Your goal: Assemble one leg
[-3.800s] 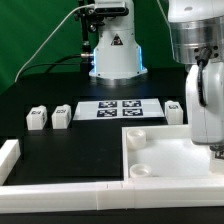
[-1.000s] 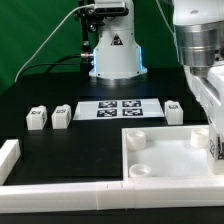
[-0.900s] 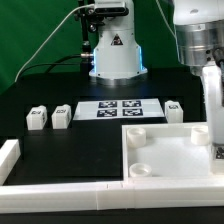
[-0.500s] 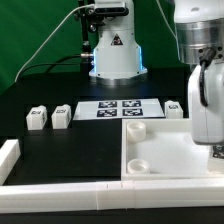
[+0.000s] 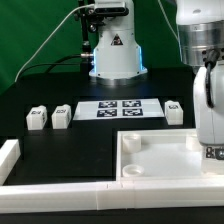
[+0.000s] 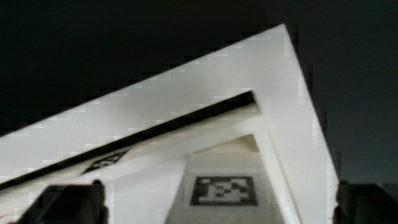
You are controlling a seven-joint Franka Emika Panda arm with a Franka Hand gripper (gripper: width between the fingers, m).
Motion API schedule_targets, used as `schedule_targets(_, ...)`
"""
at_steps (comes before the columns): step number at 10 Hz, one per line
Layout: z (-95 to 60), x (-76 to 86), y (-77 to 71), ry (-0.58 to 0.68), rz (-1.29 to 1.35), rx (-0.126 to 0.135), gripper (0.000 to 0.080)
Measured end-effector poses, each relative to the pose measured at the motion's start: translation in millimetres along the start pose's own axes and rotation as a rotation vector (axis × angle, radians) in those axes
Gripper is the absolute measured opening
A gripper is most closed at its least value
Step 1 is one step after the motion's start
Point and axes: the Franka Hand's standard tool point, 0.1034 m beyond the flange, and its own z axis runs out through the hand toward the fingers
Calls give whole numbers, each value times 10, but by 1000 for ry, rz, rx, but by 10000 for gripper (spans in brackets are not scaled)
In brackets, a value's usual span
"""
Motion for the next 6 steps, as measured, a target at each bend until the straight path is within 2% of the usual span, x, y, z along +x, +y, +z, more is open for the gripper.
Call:
schedule_targets(3,-151,-174,162,-19,-22,12,649)
schedule_targets(6,-156,-200,175,-20,-32,12,649)
